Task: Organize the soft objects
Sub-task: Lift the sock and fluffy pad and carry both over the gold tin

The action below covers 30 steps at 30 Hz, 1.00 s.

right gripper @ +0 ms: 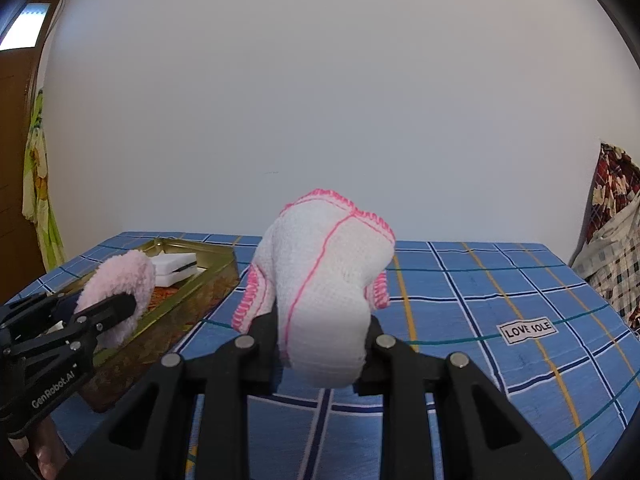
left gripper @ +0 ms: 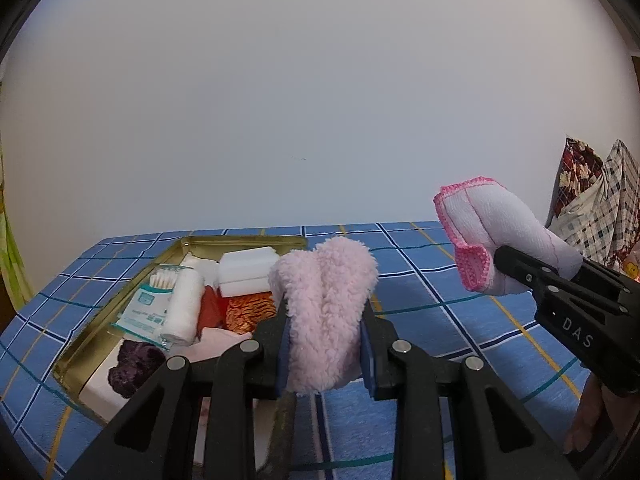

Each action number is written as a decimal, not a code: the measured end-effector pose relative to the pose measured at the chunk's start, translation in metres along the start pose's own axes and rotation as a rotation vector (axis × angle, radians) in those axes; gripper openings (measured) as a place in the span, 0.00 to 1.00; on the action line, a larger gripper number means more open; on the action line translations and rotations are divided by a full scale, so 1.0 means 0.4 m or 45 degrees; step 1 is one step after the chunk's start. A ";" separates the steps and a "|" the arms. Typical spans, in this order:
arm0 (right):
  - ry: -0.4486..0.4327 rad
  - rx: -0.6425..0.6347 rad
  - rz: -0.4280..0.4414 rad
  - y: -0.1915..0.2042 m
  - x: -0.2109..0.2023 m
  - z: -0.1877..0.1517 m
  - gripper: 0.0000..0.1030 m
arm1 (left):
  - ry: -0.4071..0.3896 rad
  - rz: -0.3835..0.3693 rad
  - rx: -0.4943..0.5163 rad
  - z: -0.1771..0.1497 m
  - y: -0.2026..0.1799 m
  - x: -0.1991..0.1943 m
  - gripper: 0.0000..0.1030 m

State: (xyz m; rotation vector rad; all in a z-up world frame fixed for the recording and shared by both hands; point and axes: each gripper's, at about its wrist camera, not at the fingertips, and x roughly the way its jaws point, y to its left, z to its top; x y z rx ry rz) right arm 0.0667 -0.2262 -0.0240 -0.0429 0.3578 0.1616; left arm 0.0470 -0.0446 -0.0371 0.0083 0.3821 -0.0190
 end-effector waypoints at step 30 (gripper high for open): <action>0.003 -0.052 0.125 0.112 0.020 -0.009 0.23 | -0.025 0.103 -0.059 -0.008 0.101 -0.046 0.30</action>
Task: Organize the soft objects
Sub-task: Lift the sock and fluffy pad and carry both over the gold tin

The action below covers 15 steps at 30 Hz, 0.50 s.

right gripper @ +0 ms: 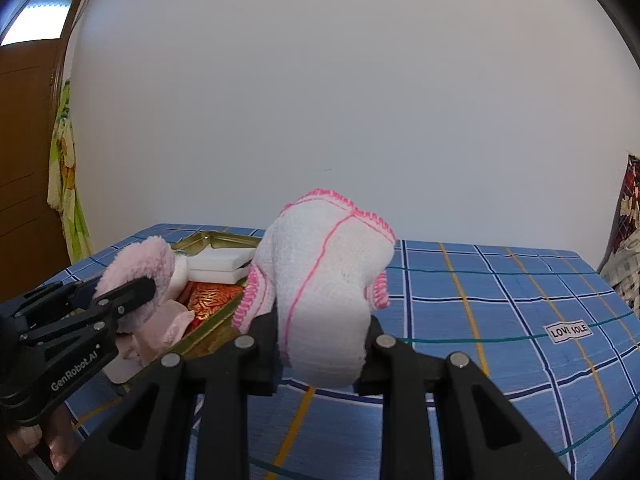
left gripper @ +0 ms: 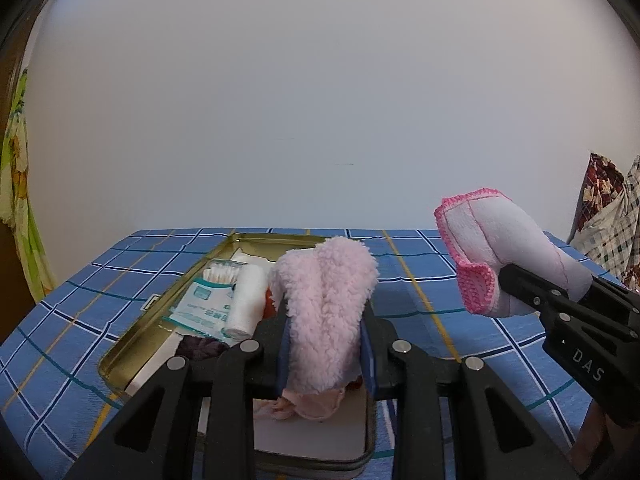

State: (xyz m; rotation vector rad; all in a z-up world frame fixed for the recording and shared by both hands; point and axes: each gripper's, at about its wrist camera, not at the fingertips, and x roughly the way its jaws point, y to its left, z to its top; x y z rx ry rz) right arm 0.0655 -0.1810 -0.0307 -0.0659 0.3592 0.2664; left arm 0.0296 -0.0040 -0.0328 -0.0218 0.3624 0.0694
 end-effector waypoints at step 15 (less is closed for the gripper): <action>0.007 -0.020 0.070 0.009 -0.005 0.004 0.24 | -0.005 0.047 -0.026 0.002 0.029 -0.033 0.30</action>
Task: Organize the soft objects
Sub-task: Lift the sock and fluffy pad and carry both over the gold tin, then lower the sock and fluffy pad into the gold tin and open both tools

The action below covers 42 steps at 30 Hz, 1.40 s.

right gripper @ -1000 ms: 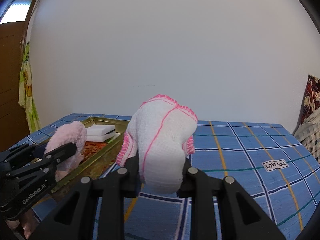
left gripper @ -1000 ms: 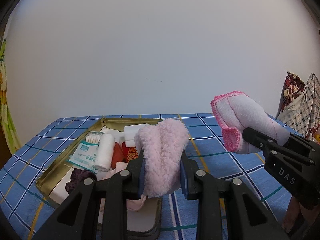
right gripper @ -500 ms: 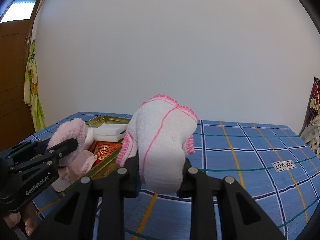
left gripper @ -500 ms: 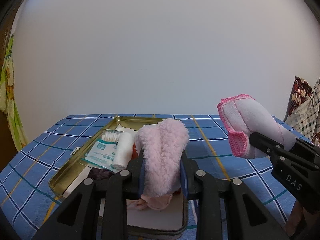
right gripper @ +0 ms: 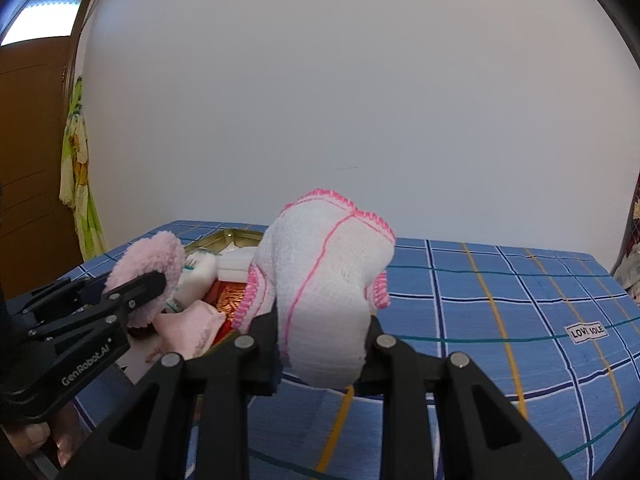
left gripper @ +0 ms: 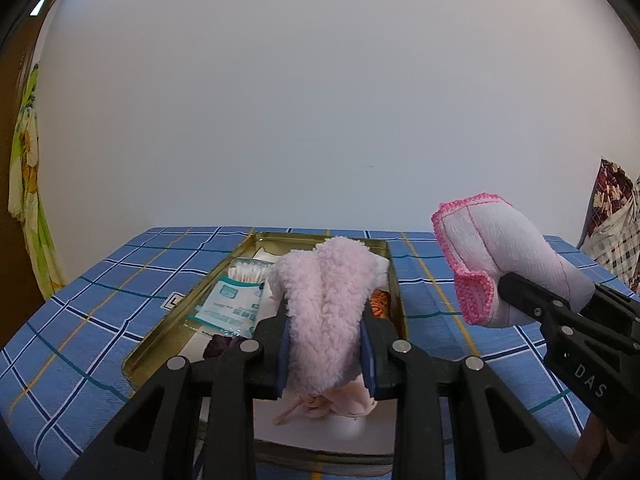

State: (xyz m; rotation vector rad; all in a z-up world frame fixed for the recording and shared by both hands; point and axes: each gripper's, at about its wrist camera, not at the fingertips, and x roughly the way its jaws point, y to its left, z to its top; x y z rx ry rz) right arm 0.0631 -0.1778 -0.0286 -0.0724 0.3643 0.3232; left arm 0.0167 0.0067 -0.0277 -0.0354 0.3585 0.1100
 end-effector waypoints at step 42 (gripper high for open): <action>0.015 -0.029 0.174 -0.023 -0.041 0.043 0.24 | 0.000 0.117 0.005 0.080 0.039 -0.128 0.30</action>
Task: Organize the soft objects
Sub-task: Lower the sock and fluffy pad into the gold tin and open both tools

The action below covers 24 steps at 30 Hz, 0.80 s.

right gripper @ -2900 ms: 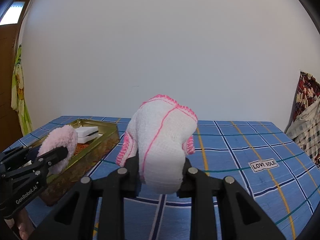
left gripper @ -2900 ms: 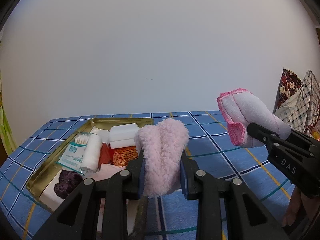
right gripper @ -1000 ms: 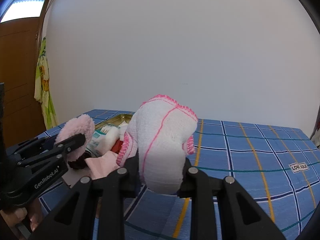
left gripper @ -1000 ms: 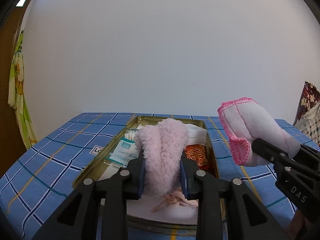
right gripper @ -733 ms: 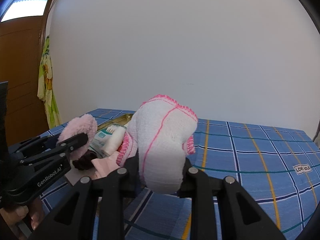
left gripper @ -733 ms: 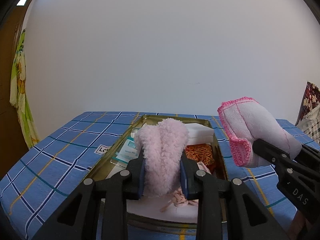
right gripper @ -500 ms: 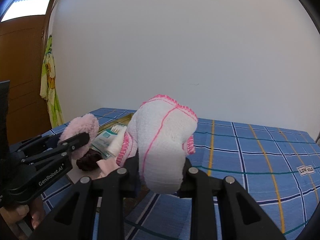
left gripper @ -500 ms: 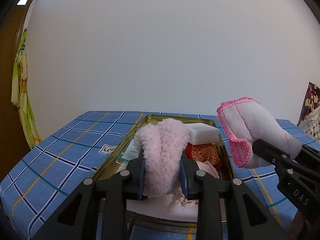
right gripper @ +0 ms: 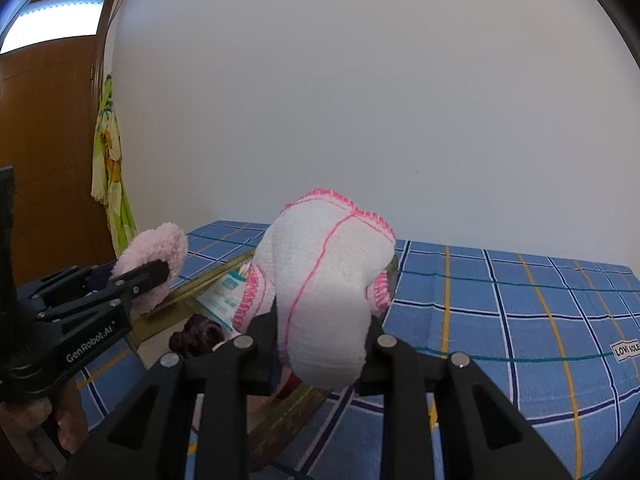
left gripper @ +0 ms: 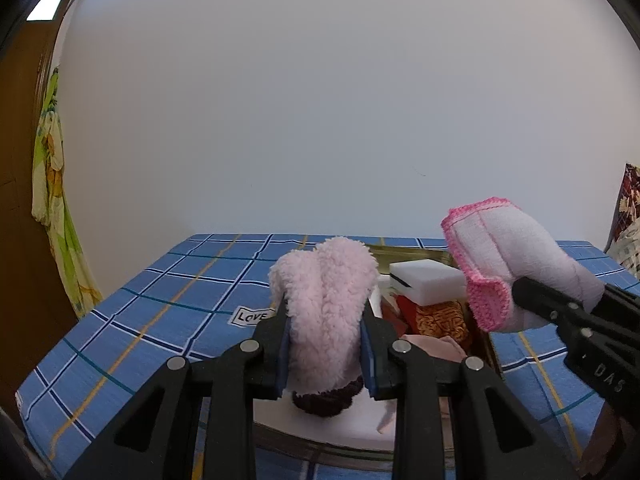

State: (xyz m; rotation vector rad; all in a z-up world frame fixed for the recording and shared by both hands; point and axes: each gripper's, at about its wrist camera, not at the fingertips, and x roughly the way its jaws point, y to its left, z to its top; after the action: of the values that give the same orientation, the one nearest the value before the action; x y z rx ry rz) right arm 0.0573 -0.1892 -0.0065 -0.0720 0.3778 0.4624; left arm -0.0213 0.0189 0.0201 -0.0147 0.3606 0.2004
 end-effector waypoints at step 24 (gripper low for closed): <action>0.079 0.004 0.052 0.026 0.083 0.098 0.25 | 0.262 -0.054 -0.005 0.088 0.031 0.104 0.30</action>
State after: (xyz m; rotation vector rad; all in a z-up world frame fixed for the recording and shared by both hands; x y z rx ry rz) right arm 0.0934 -0.1599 0.0178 -0.0754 0.4415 0.5008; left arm 0.0268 0.0407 0.0387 -0.0467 0.5647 0.1581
